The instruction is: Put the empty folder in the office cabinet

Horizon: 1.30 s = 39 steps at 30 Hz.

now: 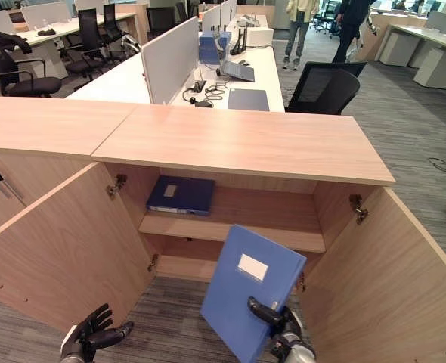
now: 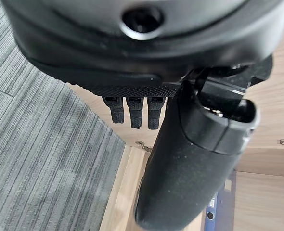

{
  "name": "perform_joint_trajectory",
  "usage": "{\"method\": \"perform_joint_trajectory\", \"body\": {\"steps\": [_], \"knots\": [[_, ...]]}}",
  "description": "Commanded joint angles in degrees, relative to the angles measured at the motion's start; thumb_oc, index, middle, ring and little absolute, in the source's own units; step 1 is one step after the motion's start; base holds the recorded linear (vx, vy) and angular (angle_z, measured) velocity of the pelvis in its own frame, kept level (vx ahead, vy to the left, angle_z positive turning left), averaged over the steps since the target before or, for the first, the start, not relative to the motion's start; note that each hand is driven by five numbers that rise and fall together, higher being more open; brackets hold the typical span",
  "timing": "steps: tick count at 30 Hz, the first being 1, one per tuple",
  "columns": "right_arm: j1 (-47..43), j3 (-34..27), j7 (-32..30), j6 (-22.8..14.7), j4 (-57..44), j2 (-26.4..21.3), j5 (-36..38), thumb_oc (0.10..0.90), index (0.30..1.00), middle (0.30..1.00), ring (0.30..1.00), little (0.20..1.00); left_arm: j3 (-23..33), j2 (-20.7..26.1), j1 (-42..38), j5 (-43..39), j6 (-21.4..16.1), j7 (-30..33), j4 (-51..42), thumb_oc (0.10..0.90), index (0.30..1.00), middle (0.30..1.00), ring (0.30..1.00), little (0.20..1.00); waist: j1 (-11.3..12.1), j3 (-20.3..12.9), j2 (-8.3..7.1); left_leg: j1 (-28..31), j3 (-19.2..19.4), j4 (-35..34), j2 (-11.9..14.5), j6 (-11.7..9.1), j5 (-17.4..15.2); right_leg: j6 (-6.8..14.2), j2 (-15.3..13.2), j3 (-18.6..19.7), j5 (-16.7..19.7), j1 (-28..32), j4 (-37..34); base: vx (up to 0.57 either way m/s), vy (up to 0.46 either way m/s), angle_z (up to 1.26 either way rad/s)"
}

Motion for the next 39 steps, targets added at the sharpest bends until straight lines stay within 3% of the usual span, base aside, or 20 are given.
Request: {"method": "perform_joint_trajectory", "body": {"steps": [1, 7, 13, 23, 25, 30, 33, 35, 37, 39], "knots": [[-9.7, -1.0, -0.5, -5.5, -2.3, -0.9, 9.1, 0.400, 0.300, 0.300, 0.300, 0.300, 0.6, 4.3, -2.5, -1.7, -2.0, 0.6, -4.6, 0.800, 0.900, 0.900, 0.900, 0.900, 0.6, -2.0, -1.15, -0.4, -4.4, -0.4, -1.2, 0.0, -5.4, 1.4, 0.0, -3.0, -2.9, 1.2, 0.4, 0.00, 0.000, 0.00], [-17.1, -1.8, -4.6, -10.0, 0.7, 3.3, 15.9, 0.400, 0.300, 0.300, 0.300, 0.300, -3.2, 5.3, -1.3, -2.5, -0.4, 0.2, -5.5, 0.800, 0.900, 0.900, 0.900, 0.900, 2.2, -1.5, -0.57, -0.4, -4.6, -0.4, -1.2, 0.0, -5.3, 1.4, 0.0, -3.1, -2.7, 1.2, 0.4, 0.01, 0.004, 0.00], [-23.9, -3.4, -5.7, -11.5, 4.2, 3.2, 18.0, 0.400, 0.300, 0.300, 0.300, 0.300, -6.0, 7.3, -1.5, -1.6, 0.1, -0.9, -5.3, 0.800, 0.900, 0.900, 0.900, 0.900, 3.7, -0.7, -0.26, -1.4, -5.1, -0.4, -1.3, 0.1, -5.1, 1.6, -0.1, -3.6, -2.7, 0.3, 0.5, 0.01, 0.007, -0.01], [-35.9, -8.6, -6.6, -16.6, 8.9, 0.0, 22.6, 0.400, 0.300, 0.300, 0.300, 0.300, -8.6, 10.5, -2.3, -3.0, -0.4, -1.9, -5.0, 0.800, 0.900, 0.900, 0.900, 0.900, 6.4, 1.9, 0.33, -6.1, -5.9, -0.4, -1.7, 0.5, -4.0, 2.2, -0.6, -4.6, -2.8, -3.4, 0.5, 0.01, 0.016, 0.06], [-39.8, -9.9, -5.5, -17.4, 9.0, -1.7, 23.9, 0.400, 0.300, 0.300, 0.300, 0.300, -9.1, 11.7, -2.9, -3.3, -1.1, -1.8, -5.1, 0.800, 0.900, 0.900, 0.900, 0.900, 7.1, 3.8, 0.97, -8.1, -6.1, -0.2, -1.9, 0.6, -3.3, 2.5, -0.7, -4.3, -2.6, -5.3, 0.6, -0.03, 0.074, 0.08], [-46.9, -12.6, -4.6, -20.6, 10.8, -4.6, 28.2, 0.400, 0.300, 0.300, 0.300, 0.300, -10.4, 12.9, -4.0, -4.2, -1.5, -1.9, -6.2, 0.800, 0.900, 0.900, 0.900, 0.900, 9.3, 7.4, 1.65, -16.8, -5.5, 8.4, -3.7, 1.1, -5.4, 2.7, -2.0, -4.1, -2.5, -9.3, 1.9, -0.09, 0.067, -0.01], [-48.6, -13.0, -4.4, -21.6, 10.0, -5.7, 28.4, 0.400, 0.300, 0.300, 0.300, 0.300, -10.7, 13.8, -5.0, -4.5, -1.8, -1.4, -6.2, 0.800, 0.900, 0.900, 0.900, 0.900, 10.2, 8.6, 2.31, -21.6, -5.0, 13.3, -4.8, 2.2, -7.4, 3.7, -3.3, -4.0, -3.6, -11.9, 4.8, -0.07, 0.098, 0.01], [-49.1, -13.8, -4.6, -22.6, 7.9, -5.9, 27.7, 0.400, 0.300, 0.300, 0.300, 0.300, -10.1, 15.1, -6.2, -4.0, -1.6, -1.1, -6.2, 0.800, 0.900, 0.900, 0.900, 0.900, 10.4, 9.2, 3.55, -24.0, -4.6, 15.8, -5.0, 3.0, -8.7, 4.6, -5.1, -4.9, -4.8, -16.6, 13.6, -0.04, 0.155, 0.02], [-51.2, -14.3, -4.8, -23.5, 7.1, -5.9, 27.9, 0.400, 0.300, 0.300, 0.300, 0.300, -9.8, 16.0, -7.3, -3.7, -1.9, -0.6, -6.1, 0.800, 0.900, 0.900, 0.900, 0.900, 10.2, 10.5, 4.67, -24.9, -3.8, 17.6, -4.6, 3.0, -9.5, 4.6, -7.1, -6.9, -5.2, -20.2, 20.5, -0.05, 0.151, -0.09], [-52.5, -14.7, -4.8, -23.9, 6.8, -6.0, 28.0, 0.400, 0.300, 0.300, 0.300, 0.300, -9.8, 16.4, -7.9, -3.8, -2.3, -0.2, -6.2, 0.800, 0.900, 0.900, 0.900, 0.900, 10.2, 11.5, 5.13, -23.9, -3.2, 17.6, -4.4, 2.8, -10.4, 4.5, -8.1, -8.5, -5.0, -21.8, 21.4, 0.04, 0.055, -0.19]]}}
